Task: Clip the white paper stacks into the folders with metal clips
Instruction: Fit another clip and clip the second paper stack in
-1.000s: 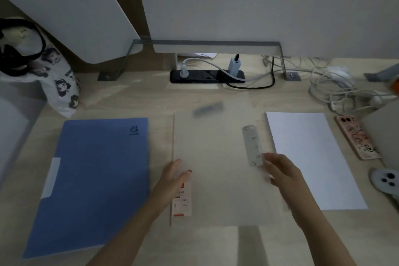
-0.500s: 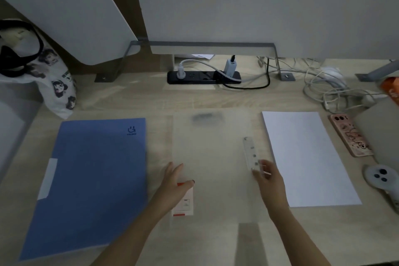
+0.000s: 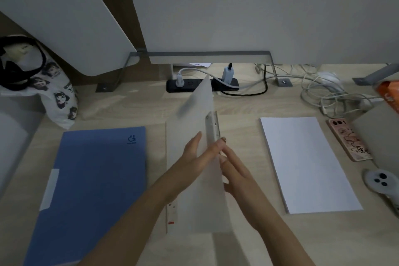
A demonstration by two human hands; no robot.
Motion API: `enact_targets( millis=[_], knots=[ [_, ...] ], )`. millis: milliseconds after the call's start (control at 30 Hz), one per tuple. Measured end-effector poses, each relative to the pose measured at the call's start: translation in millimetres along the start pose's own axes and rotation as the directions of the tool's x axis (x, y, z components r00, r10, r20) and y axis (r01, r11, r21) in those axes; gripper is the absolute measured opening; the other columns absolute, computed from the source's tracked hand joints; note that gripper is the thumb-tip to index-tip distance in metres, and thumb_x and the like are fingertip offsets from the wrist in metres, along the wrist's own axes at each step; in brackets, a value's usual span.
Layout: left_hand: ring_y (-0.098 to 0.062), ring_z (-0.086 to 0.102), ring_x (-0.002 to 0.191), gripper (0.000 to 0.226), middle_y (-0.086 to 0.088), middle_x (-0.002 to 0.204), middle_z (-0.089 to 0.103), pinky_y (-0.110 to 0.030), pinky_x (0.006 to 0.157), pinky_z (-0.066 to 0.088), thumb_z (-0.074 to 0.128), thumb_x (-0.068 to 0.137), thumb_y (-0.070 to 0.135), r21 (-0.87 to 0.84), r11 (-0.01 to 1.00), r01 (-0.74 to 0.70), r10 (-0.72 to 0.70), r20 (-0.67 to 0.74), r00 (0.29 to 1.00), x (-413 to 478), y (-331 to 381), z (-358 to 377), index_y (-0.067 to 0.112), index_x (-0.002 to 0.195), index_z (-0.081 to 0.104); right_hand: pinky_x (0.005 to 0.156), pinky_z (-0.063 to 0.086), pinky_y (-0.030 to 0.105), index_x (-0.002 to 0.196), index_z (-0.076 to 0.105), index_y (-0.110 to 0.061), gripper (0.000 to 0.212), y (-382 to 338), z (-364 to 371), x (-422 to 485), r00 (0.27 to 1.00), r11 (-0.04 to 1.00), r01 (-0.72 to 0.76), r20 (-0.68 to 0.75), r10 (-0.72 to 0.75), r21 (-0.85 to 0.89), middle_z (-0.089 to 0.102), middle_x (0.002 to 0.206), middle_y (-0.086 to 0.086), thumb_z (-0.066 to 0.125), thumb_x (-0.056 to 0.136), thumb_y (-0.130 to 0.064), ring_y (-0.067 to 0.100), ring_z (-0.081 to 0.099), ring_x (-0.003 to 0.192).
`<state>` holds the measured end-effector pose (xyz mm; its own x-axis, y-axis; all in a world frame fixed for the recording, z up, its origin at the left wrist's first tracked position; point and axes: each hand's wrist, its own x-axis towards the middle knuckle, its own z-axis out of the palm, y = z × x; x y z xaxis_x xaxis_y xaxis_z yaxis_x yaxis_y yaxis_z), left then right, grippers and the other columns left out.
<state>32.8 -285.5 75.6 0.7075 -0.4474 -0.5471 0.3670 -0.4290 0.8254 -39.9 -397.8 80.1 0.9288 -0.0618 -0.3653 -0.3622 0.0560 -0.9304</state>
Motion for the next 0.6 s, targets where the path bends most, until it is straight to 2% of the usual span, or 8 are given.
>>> enact_targets(
  millis=[100, 167, 233, 367, 433, 467, 533, 600],
  knots=[
    [-0.015, 0.026, 0.140, 0.074, 0.009, 0.156, 0.018, -0.047, 0.111, 0.032, 0.053, 0.083, 0.054, 0.024, 0.998, -0.058, 0.060, -0.088, 0.994, -4, 4, -18, 0.038, 0.145, 0.015, 0.081, 0.050, 0.013, 0.111, 0.027, -0.069, 0.030, -9, 17, 4, 0.997, 0.997, 0.007, 0.074, -0.001, -0.082, 0.046, 0.121, -0.035, 0.037, 0.092, -0.048, -0.014, 0.049, 0.110],
    [-0.015, 0.036, 0.135, 0.067, 0.005, 0.153, 0.027, -0.043, 0.102, 0.044, 0.054, 0.086, 0.042, 0.075, 0.994, -0.084, 0.094, -0.135, 0.986, -10, 5, -29, 0.035, 0.144, 0.022, 0.090, 0.050, 0.022, 0.122, 0.026, -0.066, 0.039, -9, 23, 7, 0.993, 0.992, 0.051, 0.108, -0.038, -0.115, 0.049, 0.129, -0.027, 0.037, 0.094, -0.041, -0.007, 0.052, 0.115],
    [-0.013, 0.044, 0.129, 0.064, 0.005, 0.147, 0.036, -0.035, 0.084, 0.056, 0.058, 0.085, 0.037, 0.068, 0.993, -0.101, 0.111, -0.164, 0.980, -17, 5, -39, 0.033, 0.141, 0.029, 0.097, 0.049, 0.031, 0.133, 0.024, -0.059, 0.046, -10, 29, 8, 0.988, 0.985, 0.086, 0.142, -0.065, -0.147, 0.048, 0.135, -0.021, 0.039, 0.096, -0.034, -0.003, 0.053, 0.116],
    [-0.011, 0.054, 0.117, 0.055, 0.005, 0.142, 0.044, -0.022, 0.065, 0.058, 0.058, 0.085, 0.031, 0.035, 0.991, -0.128, 0.132, -0.161, 0.978, -26, 1, -52, 0.034, 0.137, 0.037, 0.101, 0.046, 0.035, 0.139, 0.016, -0.054, 0.054, -13, 41, 9, 0.988, 0.959, 0.094, 0.146, -0.056, -0.269, 0.045, 0.139, -0.019, 0.039, 0.096, -0.034, 0.000, 0.056, 0.113],
    [-0.012, 0.057, 0.113, 0.049, 0.003, 0.137, 0.051, -0.022, 0.063, 0.058, 0.054, 0.087, 0.032, 0.028, 0.991, -0.134, 0.137, -0.128, 0.982, -30, -1, -55, 0.034, 0.135, 0.041, 0.091, 0.049, 0.027, 0.140, 0.009, -0.054, 0.054, -17, 48, 9, 0.992, 0.915, 0.096, 0.113, -0.056, -0.391, 0.053, 0.132, -0.011, 0.035, 0.097, -0.034, 0.003, 0.060, 0.099],
    [-0.011, 0.059, 0.110, 0.044, 0.003, 0.131, 0.056, -0.024, 0.063, 0.058, 0.052, 0.089, 0.033, 0.043, 0.990, -0.136, 0.140, -0.109, 0.984, -32, 1, -55, 0.034, 0.133, 0.046, 0.079, 0.049, 0.024, 0.142, 0.006, -0.051, 0.055, -18, 50, 9, 0.993, 0.867, 0.106, 0.090, -0.071, -0.486, 0.061, 0.119, -0.007, 0.032, 0.097, -0.033, 0.006, 0.061, 0.085],
    [-0.005, 0.061, 0.089, 0.025, 0.003, 0.098, 0.064, -0.030, 0.065, 0.059, 0.044, 0.093, 0.033, 0.151, 0.980, -0.133, 0.152, -0.122, 0.981, -40, 8, -52, 0.029, 0.111, 0.061, 0.055, 0.037, 0.022, 0.147, -0.001, -0.037, 0.056, -19, 54, 9, 0.991, 0.722, 0.130, 0.069, -0.114, -0.680, 0.058, 0.078, -0.007, 0.026, 0.099, -0.029, 0.009, 0.049, 0.060],
    [-0.011, 0.051, 0.061, 0.033, 0.001, 0.066, 0.053, -0.033, 0.063, 0.055, 0.034, 0.097, 0.032, 0.401, 0.909, -0.112, 0.201, -0.189, 0.961, -42, 13, -45, 0.017, 0.083, 0.060, 0.046, 0.023, 0.020, 0.148, -0.003, -0.020, 0.058, -22, 57, 7, 0.988, 0.572, 0.136, 0.071, -0.134, -0.809, 0.055, 0.073, -0.004, 0.027, 0.098, -0.022, 0.008, 0.039, 0.053]
  ],
)
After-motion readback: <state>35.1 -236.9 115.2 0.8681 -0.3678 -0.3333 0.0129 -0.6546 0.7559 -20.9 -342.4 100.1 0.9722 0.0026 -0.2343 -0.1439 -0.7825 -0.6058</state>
